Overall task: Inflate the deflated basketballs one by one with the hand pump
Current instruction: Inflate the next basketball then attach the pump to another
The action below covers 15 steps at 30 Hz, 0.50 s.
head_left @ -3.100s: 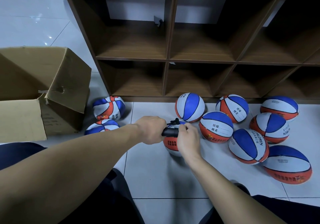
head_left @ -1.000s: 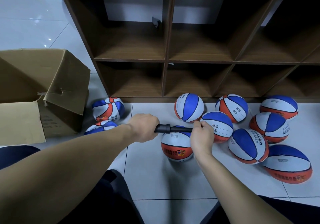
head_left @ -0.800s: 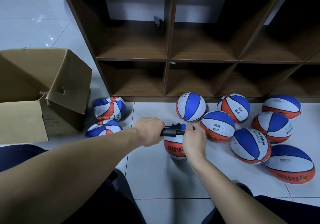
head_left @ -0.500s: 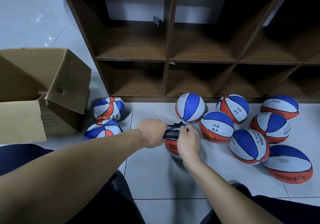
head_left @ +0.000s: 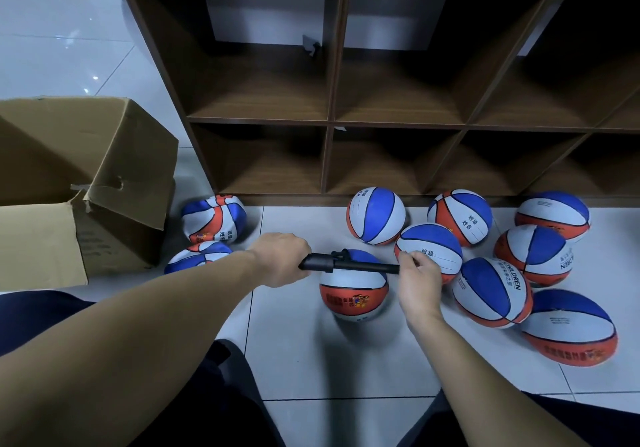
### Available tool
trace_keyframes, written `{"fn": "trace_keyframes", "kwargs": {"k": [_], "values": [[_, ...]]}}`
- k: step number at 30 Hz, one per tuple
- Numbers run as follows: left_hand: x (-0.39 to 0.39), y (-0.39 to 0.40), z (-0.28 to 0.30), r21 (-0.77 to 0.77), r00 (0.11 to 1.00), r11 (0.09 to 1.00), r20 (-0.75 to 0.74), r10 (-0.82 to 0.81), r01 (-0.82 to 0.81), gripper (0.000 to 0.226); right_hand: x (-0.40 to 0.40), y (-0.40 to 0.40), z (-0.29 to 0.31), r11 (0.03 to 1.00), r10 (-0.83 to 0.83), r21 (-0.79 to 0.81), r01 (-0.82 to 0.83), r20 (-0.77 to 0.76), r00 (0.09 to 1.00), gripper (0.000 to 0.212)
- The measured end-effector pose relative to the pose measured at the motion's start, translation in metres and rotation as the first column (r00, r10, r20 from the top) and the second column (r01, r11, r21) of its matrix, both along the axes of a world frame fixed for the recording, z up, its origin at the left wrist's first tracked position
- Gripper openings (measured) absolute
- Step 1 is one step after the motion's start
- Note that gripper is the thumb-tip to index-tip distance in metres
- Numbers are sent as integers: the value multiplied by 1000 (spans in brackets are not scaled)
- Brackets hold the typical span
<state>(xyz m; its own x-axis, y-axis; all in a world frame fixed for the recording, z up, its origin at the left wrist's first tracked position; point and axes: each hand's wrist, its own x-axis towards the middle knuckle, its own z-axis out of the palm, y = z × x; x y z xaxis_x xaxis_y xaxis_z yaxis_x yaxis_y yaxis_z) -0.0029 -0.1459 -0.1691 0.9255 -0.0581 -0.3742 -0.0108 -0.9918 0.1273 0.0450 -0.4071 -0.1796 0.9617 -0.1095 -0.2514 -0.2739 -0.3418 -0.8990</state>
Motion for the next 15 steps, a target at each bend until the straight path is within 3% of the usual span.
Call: {"fn": "trace_keyframes", "kwargs": {"k": [8, 15], "values": [[-2, -2, 6, 49, 999, 999, 34, 6, -8, 19, -14, 21, 7, 995, 92, -55, -89, 58, 994, 31], [-9, -22, 6, 14, 999, 999, -12, 32, -32, 15, -31, 46, -6, 983, 140, -117, -139, 3, 990, 27]]}}
